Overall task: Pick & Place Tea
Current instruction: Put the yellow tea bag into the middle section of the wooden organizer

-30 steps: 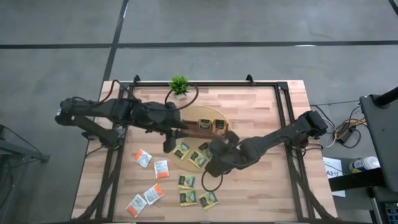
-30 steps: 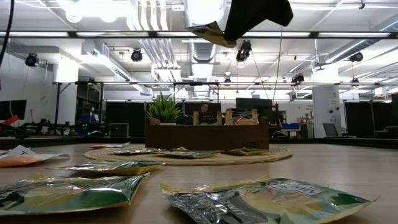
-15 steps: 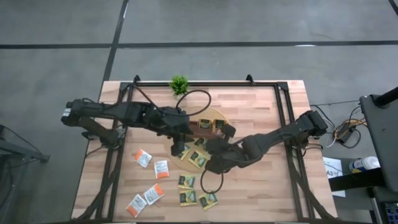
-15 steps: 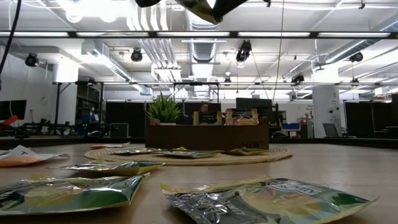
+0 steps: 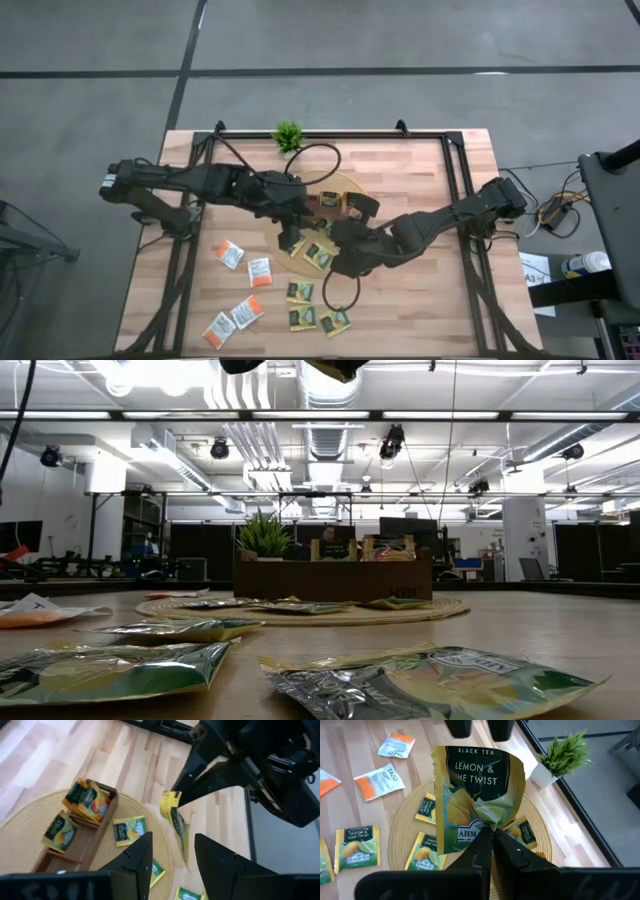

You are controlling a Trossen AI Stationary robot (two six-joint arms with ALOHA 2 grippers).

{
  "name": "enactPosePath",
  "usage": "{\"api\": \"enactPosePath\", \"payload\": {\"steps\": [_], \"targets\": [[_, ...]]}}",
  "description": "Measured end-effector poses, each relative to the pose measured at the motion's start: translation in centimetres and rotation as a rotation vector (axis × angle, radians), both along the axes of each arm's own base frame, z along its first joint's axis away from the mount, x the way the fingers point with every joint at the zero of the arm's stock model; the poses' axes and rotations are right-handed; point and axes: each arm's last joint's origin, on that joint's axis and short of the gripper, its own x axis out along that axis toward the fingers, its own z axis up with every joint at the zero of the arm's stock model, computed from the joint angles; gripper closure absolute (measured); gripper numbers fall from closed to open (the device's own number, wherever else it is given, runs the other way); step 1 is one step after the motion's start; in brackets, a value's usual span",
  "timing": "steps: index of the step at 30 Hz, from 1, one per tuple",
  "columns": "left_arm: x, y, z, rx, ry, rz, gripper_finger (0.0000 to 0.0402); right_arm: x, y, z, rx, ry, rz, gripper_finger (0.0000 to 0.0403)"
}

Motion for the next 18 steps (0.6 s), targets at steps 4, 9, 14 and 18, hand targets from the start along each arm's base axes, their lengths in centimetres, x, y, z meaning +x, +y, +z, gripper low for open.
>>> {"api": "enactPosePath", "payload": {"steps": [4, 9, 14, 18], "targets": [[0.1, -0.1, -0.1, -0.008, 0.005, -0.008, 0.0261, 0.0, 0.0, 0.0, -0.005, -0.007, -0.005, 0.0394], [0.7, -0.2, -0.8, -0.021, 0.029, -0.026, 0.0262, 0.1, 0.0, 0.1, -0.006, -0.022, -0.009, 0.0394], [1.6, -0.4, -1.6, -0.033, 0.061, -0.046, 0.0262, 0.3, -0.1, 0.2, -0.009, -0.038, -0.012, 0.0394], [2.0, -0.4, -2.0, -0.032, 0.071, -0.046, 0.0262, 0.3, -0.1, 0.2, -0.009, -0.037, -0.014, 0.0394]]}}
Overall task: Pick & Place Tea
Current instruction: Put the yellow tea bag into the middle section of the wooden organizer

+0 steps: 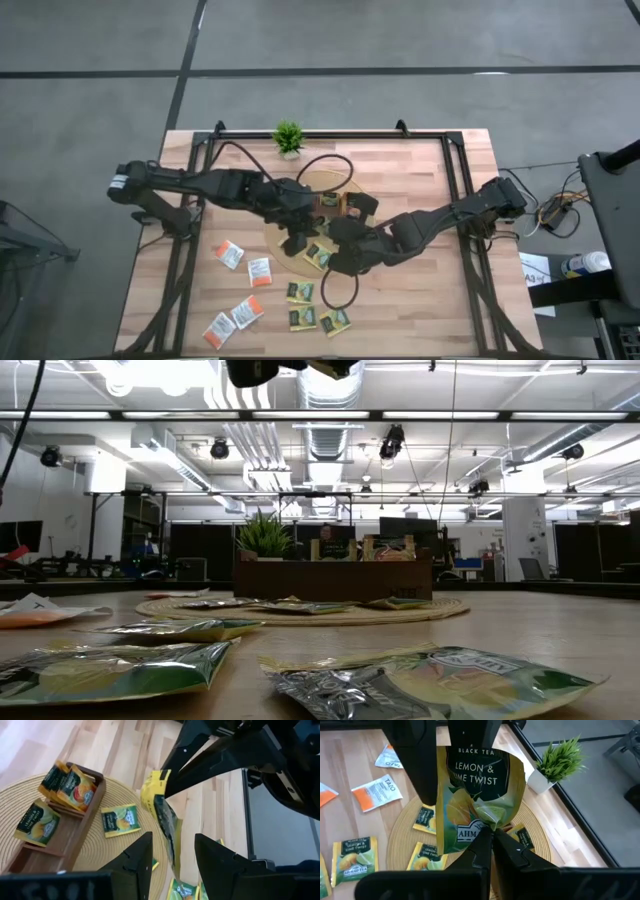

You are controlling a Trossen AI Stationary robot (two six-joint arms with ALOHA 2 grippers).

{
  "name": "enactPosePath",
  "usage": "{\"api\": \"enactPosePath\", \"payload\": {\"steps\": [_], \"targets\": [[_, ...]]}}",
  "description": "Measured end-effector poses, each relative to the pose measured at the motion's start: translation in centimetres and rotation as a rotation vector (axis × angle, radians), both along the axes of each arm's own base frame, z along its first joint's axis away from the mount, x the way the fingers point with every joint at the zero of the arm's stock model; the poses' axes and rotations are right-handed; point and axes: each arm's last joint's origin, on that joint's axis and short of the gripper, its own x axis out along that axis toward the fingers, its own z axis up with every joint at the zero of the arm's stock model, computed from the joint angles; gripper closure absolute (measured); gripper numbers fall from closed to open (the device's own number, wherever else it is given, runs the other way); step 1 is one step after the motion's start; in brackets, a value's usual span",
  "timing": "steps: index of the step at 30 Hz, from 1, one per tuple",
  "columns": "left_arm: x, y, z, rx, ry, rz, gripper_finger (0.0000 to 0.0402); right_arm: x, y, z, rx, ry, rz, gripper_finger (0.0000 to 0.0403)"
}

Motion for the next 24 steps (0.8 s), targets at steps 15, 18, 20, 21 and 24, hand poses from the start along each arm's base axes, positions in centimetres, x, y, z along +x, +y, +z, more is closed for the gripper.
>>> {"api": "enactPosePath", "payload": {"steps": [15, 18, 20, 21, 24], "targets": [[0.16, 0.12, 0.50, -0.006, -0.028, 0.010, 0.0354, -0.01, 0.03, 0.00, -0.001, 0.001, 0.001, 0.0394], [0.16, 0.15, 0.51, 0.005, -0.030, 0.009, 0.0392, -0.02, 0.04, -0.01, -0.002, 0.002, 0.003, 0.0394], [0.16, 0.15, 0.51, 0.010, -0.030, 0.006, 0.0398, -0.02, 0.04, 0.00, -0.005, 0.004, 0.006, 0.0394], [0.16, 0.14, 0.50, 0.014, -0.031, 0.003, 0.0399, -0.02, 0.04, 0.00, -0.006, 0.005, 0.007, 0.0394], [0.16, 0.19, 0.51, 0.026, -0.033, -0.007, 0.0400, -0.02, 0.05, -0.01, -0.004, 0.009, 0.014, 0.0392]]}}
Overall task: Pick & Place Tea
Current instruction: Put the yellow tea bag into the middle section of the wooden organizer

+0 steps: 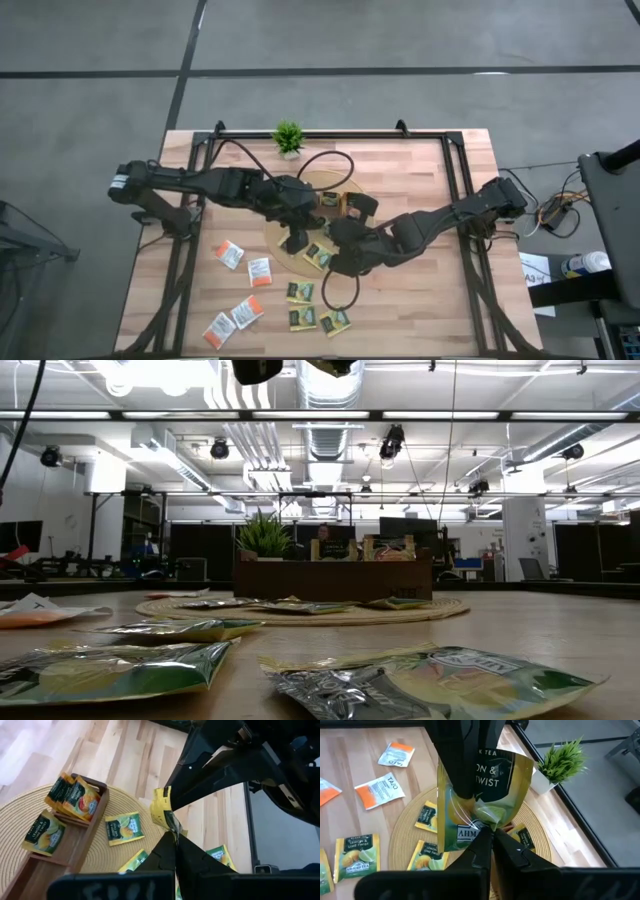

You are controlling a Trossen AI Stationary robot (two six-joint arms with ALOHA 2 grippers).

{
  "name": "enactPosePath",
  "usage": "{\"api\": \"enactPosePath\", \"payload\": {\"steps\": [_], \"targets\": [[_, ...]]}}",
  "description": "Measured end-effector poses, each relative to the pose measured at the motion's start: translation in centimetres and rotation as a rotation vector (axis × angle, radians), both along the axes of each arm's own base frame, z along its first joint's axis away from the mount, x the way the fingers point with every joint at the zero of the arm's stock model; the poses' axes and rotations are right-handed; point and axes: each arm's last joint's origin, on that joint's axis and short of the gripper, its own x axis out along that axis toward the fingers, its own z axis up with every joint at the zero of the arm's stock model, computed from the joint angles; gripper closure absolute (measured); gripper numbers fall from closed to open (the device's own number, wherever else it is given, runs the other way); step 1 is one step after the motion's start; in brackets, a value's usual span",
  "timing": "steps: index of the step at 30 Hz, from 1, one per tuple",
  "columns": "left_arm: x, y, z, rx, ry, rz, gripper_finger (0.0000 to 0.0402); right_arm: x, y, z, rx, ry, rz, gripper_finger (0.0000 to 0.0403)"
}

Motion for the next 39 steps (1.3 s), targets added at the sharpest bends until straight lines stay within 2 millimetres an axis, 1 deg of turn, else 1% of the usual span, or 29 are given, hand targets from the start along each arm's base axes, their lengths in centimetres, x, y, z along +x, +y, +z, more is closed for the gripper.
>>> {"api": "enactPosePath", "payload": {"steps": [3, 6, 10, 12, 15, 18, 22, 26, 29, 33, 39], "targets": [[0.0, 0.2, 0.0, 0.005, 0.004, -0.006, 0.0400, -0.2, 0.0, 0.2, 0.031, 0.008, 0.028, 0.0371], [0.1, 0.6, 0.1, 0.017, -0.003, -0.005, 0.0401, -0.5, -0.1, 1.1, 0.061, -0.017, 0.023, 0.0333], [0.1, 1.4, 0.1, 0.044, -0.009, -0.011, 0.0401, -1.4, -0.3, 3.1, 0.105, -0.091, 0.013, 0.0277], [0.2, 1.9, 0.1, 0.056, -0.010, -0.028, 0.0401, -2.1, -0.5, 4.3, 0.126, -0.127, 0.007, 0.0252], [0.2, 2.7, 0.1, 0.064, -0.015, -0.049, 0.0401, -3.2, -0.9, 5.6, 0.158, -0.173, -0.004, 0.0223], [0.3, 3.7, 0.0, 0.076, -0.016, -0.072, 0.0401, -4.5, -1.4, 6.9, 0.200, -0.206, -0.004, 0.0203], [0.7, 5.1, -0.6, 0.105, 0.005, -0.088, 0.0401, -6.0, -1.9, 8.4, 0.223, -0.251, 0.002, 0.0192], [1.3, 6.4, -1.9, 0.126, 0.065, -0.099, 0.0401, -6.8, -2.1, 9.1, 0.232, -0.269, 0.007, 0.0193], [1.8, 7.2, -3.1, 0.152, 0.122, -0.114, 0.0401, -7.4, -2.3, 9.2, 0.240, -0.255, -0.004, 0.0197], [2.8, 8.0, -5.0, 0.182, 0.187, -0.145, 0.0401, -8.1, -2.5, 8.8, 0.256, -0.211, -0.048, 0.0200], [4.5, 9.4, -6.9, 0.221, 0.260, -0.176, 0.0401, -8.6, -2.7, 8.4, 0.282, -0.184, -0.104, 0.0200]]}}
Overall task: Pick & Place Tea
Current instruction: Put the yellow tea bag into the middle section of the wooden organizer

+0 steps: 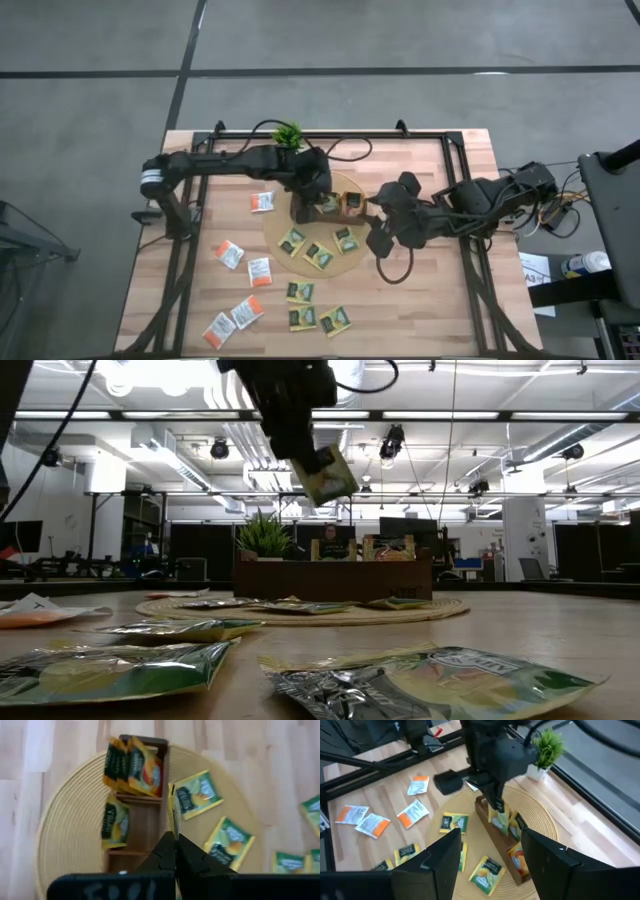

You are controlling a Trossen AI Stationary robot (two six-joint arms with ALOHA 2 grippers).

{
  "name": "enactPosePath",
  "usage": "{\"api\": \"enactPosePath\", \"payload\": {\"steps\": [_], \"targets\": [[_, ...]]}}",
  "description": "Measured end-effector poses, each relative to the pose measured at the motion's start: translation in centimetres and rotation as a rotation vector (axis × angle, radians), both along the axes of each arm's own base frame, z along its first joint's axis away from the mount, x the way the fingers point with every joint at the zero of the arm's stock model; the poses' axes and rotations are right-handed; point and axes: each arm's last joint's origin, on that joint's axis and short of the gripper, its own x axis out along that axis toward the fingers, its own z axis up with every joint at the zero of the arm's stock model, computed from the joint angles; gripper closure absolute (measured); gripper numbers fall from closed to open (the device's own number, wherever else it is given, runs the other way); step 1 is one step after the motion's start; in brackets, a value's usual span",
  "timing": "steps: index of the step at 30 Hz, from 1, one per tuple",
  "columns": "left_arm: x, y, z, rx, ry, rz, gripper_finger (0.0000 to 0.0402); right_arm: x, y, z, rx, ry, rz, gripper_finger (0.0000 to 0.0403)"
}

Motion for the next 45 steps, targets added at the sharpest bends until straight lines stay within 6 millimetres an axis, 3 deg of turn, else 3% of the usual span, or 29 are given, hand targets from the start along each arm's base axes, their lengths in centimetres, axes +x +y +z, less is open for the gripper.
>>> {"api": "enactPosePath", "payload": {"steps": [13, 24, 32, 37, 45], "targets": [[2.5, 1.8, -3.3, 0.166, 0.135, -0.063, 0.0401, -0.1, 0.0, -0.1, -0.003, 0.012, -0.003, 0.0200], [3.7, 2.2, -6.4, 0.195, 0.213, -0.137, 0.0401, -0.1, -0.1, -0.1, -0.004, 0.008, -0.011, 0.0200], [4.3, 2.4, -6.5, 0.218, 0.164, -0.141, 0.0399, -0.1, -0.1, -0.1, -0.002, 0.007, -0.012, 0.0200], [4.5, 2.6, -6.9, 0.218, 0.173, -0.128, 0.0371, -0.1, -0.1, -0.1, -0.002, 0.006, -0.012, 0.0200], [4.5, 2.6, -7.1, 0.208, 0.184, -0.113, 0.0289, -0.1, -0.1, -0.1, -0.001, 0.006, -0.012, 0.0200]]}}
